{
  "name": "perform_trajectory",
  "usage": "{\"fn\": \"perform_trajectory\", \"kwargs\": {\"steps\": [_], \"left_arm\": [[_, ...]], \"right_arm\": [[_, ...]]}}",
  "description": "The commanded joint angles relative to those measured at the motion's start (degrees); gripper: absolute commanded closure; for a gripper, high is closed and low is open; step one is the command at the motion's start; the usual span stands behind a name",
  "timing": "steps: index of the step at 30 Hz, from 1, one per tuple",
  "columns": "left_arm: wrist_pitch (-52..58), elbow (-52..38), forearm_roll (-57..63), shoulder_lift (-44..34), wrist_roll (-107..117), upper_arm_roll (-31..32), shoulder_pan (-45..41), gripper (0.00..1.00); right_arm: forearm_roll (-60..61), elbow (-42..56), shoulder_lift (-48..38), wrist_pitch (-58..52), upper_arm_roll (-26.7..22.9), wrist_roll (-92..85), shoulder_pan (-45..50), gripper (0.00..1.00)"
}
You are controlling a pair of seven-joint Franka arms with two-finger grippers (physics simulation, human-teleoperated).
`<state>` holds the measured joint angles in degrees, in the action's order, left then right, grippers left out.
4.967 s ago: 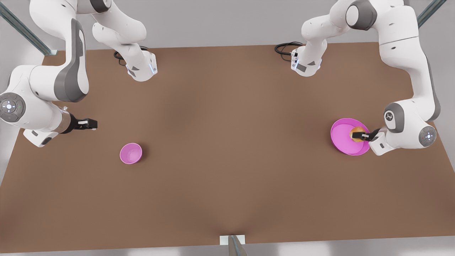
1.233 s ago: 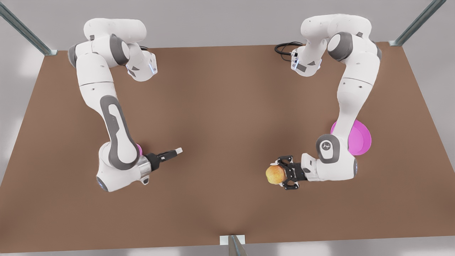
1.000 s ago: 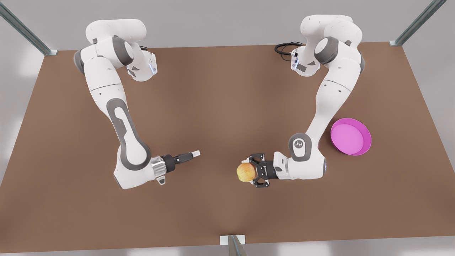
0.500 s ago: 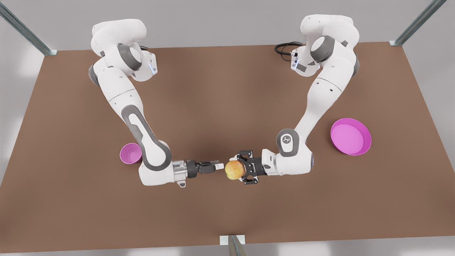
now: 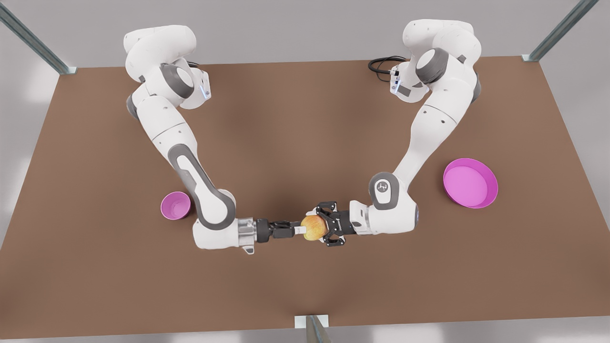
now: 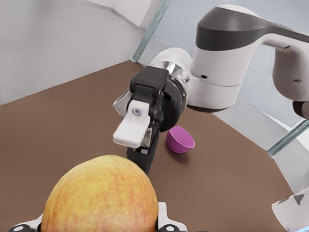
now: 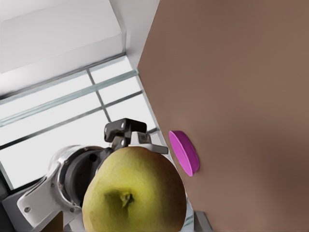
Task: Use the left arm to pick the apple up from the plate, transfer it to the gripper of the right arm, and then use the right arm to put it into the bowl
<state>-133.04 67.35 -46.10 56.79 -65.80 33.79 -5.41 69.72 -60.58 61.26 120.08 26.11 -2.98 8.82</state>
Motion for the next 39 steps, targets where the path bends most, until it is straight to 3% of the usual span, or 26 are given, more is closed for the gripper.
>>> {"fn": "perform_trajectory", "kwargs": {"steps": [1,25,30,32,33,39], "left_arm": [[0.3,0.0,-0.2,0.0,1.1,0.0,0.1,0.17],[-0.9,0.2,-3.2,0.2,-0.8,0.0,-0.8,0.17],[-0.9,0.2,-3.2,0.2,-0.8,0.0,-0.8,0.16],[-0.9,0.2,-3.1,0.2,-0.9,0.0,-0.8,0.11],[-0.9,0.2,-3.1,0.3,-0.9,0.0,-0.8,0.00],[-0.8,0.2,-3.5,0.0,-0.5,0.3,-0.6,0.00]], "right_arm": [[0.1,0.0,-0.1,1.5,0.3,-2.2,0.4,0.00],[0.1,-0.1,0.7,4.8,1.8,-4.5,2.9,0.01],[0.1,0.0,0.7,4.8,1.8,-4.5,3.0,0.19],[0.1,0.0,0.6,4.8,1.9,-4.4,3.0,0.19],[0.1,0.0,0.6,4.8,1.9,-4.4,3.0,0.19],[0.1,-0.1,0.5,4.7,1.8,-4.8,2.6,0.19]]}}
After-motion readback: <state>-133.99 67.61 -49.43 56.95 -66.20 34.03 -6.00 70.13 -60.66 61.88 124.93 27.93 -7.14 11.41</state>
